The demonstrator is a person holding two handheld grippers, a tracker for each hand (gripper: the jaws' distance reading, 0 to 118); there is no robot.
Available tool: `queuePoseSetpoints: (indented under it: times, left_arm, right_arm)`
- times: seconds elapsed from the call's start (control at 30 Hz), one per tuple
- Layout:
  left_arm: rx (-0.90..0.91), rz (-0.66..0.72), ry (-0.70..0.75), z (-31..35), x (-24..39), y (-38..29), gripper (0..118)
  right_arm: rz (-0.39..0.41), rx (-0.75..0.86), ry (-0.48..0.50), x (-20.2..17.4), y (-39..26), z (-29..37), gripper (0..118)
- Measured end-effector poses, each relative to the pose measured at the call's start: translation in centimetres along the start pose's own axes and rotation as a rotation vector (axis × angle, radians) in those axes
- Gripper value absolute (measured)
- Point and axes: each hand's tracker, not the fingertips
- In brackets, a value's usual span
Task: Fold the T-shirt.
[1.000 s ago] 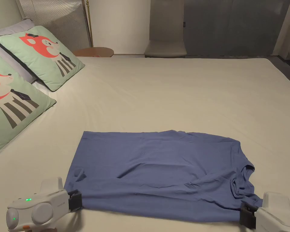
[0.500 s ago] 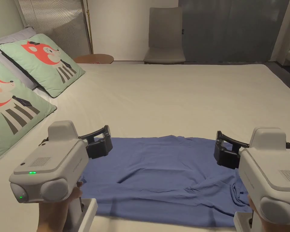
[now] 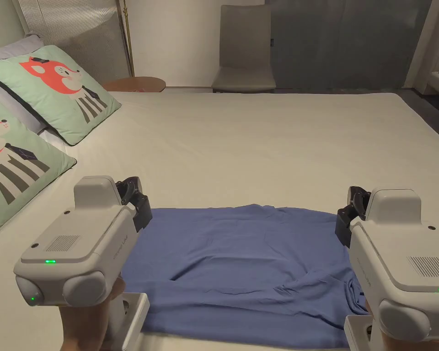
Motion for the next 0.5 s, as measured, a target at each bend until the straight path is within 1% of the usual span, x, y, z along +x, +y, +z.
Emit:
queuePoseSetpoints:
  times: [0.1, 0.2, 0.4, 0.5]
  left_arm:
    - [-0.052, 0.01, -0.012, -2.6, -0.8, 0.4, 0]
    - [-0.12, -0.009, -0.01, -6.1, -1.5, 0.7, 0]
    - [-0.366, -0.047, -0.005, -15.7, -3.9, -0.1, 0]
    - [-0.475, -0.044, -0.002, -20.6, -5.5, -1.4, 0]
  right_arm:
    - [0.002, -0.005, 0.008, 0.1, 0.2, -1.2, 1]
    - [0.009, -0.009, 0.013, 0.1, 0.6, -3.0, 1]
    - [0.025, -0.031, 0.02, 0.3, 0.5, -8.3, 1]
    - [0.016, -0.058, 0.028, 0.5, 0.1, -10.8, 1]
